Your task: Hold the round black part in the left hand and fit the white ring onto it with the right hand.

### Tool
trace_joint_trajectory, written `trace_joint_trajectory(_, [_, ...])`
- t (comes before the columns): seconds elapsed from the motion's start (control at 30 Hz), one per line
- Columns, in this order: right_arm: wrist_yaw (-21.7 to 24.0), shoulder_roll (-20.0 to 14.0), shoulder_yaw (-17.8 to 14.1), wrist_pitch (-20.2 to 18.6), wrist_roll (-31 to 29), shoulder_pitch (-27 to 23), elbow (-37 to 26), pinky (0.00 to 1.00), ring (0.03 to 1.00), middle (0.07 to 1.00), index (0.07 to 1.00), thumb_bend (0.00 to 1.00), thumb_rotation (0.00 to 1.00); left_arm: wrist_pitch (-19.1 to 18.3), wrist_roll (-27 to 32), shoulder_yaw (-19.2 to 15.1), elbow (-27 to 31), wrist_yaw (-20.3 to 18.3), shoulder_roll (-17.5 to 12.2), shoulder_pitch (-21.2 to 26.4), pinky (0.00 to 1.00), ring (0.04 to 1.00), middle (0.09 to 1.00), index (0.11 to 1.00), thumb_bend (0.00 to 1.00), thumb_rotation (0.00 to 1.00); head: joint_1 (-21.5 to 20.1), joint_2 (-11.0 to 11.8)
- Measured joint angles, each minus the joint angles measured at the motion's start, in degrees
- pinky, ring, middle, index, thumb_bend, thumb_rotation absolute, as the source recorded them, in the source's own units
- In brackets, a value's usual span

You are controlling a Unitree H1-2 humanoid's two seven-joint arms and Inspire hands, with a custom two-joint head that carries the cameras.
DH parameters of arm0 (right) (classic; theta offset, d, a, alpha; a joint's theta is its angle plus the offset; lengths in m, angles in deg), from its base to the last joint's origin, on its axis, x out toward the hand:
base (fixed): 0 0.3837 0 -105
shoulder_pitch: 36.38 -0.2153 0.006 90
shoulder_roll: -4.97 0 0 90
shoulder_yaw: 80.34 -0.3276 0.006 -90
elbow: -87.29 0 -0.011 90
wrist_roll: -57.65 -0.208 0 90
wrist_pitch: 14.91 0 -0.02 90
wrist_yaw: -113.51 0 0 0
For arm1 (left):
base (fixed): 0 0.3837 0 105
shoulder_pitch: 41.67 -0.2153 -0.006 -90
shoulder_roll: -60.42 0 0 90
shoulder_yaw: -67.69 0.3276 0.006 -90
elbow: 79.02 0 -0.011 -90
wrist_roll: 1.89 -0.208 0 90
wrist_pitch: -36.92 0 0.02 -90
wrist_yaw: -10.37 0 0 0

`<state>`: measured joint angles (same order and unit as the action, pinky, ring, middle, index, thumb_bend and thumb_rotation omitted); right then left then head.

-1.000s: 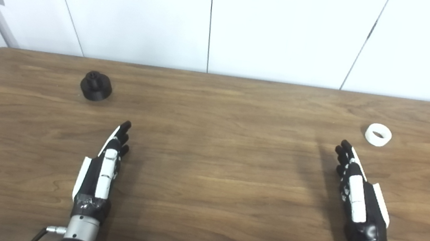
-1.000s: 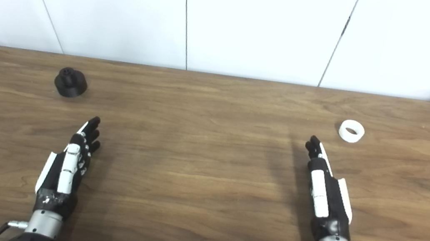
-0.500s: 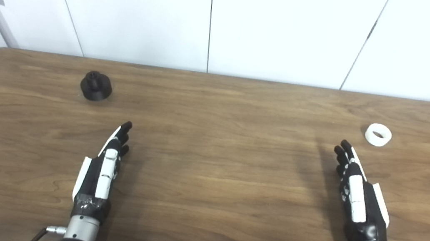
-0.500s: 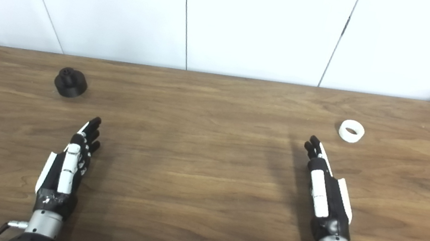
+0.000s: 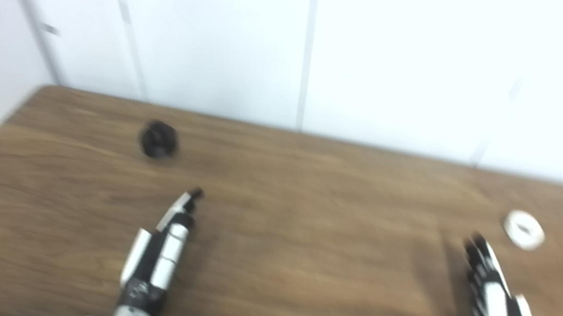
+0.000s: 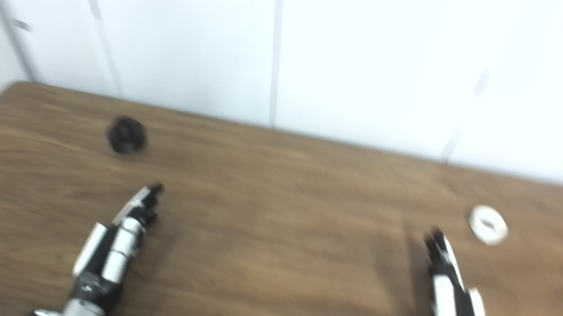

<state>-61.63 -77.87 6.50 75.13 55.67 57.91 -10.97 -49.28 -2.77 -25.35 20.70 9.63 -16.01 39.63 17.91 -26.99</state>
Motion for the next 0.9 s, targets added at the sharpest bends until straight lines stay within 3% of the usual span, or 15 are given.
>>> trace_joint_trajectory(0.1, [0.8, -1.0, 0.0, 1.6, -0.8, -0.2, 1.0, 1.00, 1.000, 0.973, 0.990, 0.57, 1.00, 0.1, -0.7, 0.4, -0.3, 0.5, 0.3, 0.2, 1.00, 1.000, 0.989, 0.944, 0.47, 1.00, 1.0, 0.5])
trace_joint_trajectory(0.3, [1.2, -1.6, -0.4, 2.3, -1.7, -0.9, 2.4, 1.00, 1.000, 0.989, 1.000, 0.54, 1.00, 0.1, -1.4, 1.0, -0.8, 0.8, 0.7, 0.6, 1.00, 1.000, 0.994, 0.960, 0.48, 0.99, 3.0, 2.7])
trace_joint_trajectory(0.43, [1.4, -2.2, -0.4, 2.7, -2.3, -1.5, 3.2, 1.00, 1.000, 0.997, 1.000, 0.50, 1.00, 0.8, -1.6, 1.2, -1.2, 0.9, 0.9, 0.7, 1.00, 1.000, 0.993, 0.961, 0.41, 1.00, 3.3, 3.2])
trace_joint_trajectory(0.67, [0.5, -2.1, -0.4, 2.7, -0.2, -1.8, 3.4, 1.00, 0.968, 0.950, 0.975, 0.50, 1.00, 2.0, -2.3, 1.3, -1.8, 1.1, 0.9, 1.0, 1.00, 1.000, 0.994, 0.955, 0.51, 0.93, 1.9, 3.5])
trace_joint_trajectory(0.8, [-0.2, -2.0, -0.4, 2.5, 0.3, -1.7, 3.2, 1.00, 0.961, 0.944, 0.970, 0.50, 1.00, 1.6, -4.1, 1.5, -1.7, 1.3, 1.0, 1.0, 1.00, 1.000, 0.989, 0.953, 0.51, 0.93, 1.4, 3.0])
trace_joint_trajectory(0.9, [0.0, -1.8, -0.3, 2.2, -0.4, -1.4, 2.6, 1.00, 0.996, 0.974, 0.993, 0.48, 1.00, 1.1, -4.7, 1.6, -1.2, 1.5, 0.9, 0.9, 1.00, 1.000, 0.991, 0.955, 0.53, 0.83, 1.0, 2.4])
